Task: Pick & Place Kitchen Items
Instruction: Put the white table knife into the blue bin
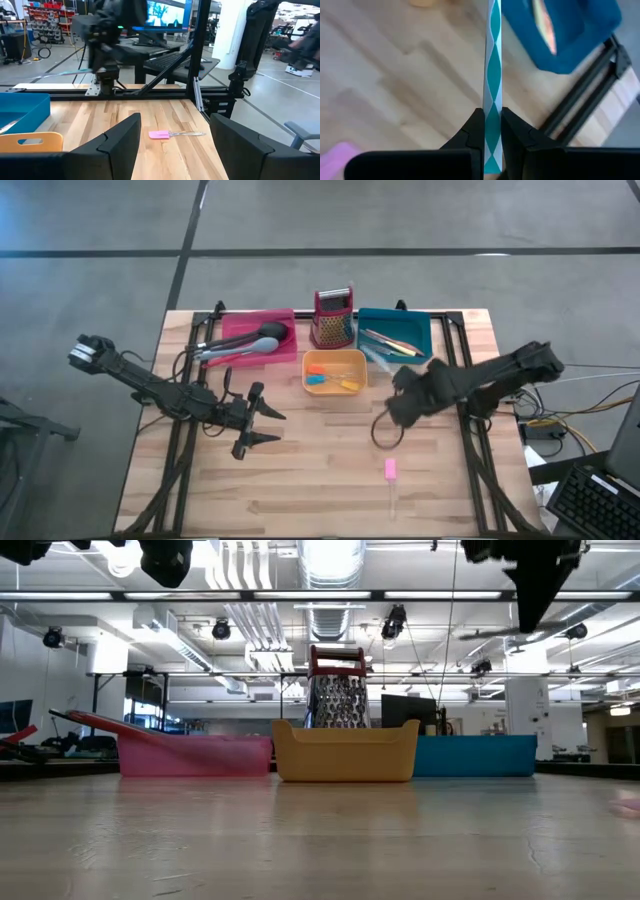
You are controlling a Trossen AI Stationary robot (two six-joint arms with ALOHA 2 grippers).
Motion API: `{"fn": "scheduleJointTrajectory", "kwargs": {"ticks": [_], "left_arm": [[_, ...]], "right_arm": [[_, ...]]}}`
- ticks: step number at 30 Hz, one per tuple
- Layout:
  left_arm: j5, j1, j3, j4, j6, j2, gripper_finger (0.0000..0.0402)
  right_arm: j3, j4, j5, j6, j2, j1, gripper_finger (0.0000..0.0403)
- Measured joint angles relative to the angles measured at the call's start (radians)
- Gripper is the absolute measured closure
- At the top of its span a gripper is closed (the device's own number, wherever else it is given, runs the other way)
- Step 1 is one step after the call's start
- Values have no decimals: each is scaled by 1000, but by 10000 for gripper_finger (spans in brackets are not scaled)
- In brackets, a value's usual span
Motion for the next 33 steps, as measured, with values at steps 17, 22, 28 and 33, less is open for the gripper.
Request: {"fn": "scheduleJointTrajectory", "kwargs": {"ticks": [17,22,28,33], "left_arm": [[0,0,0,0,3,0,158],[0,0,0,0,3,0,158],[0,0,0,0,4,0,158],[0,0,0,0,5,0,158]], "right_arm": [[-172,182,-8,-537,-114,-479,377],[-179,263,-6,-645,-76,-593,377],[-196,279,-14,-723,-7,-712,377],[-233,316,-33,-801,55,-761,377]]}}
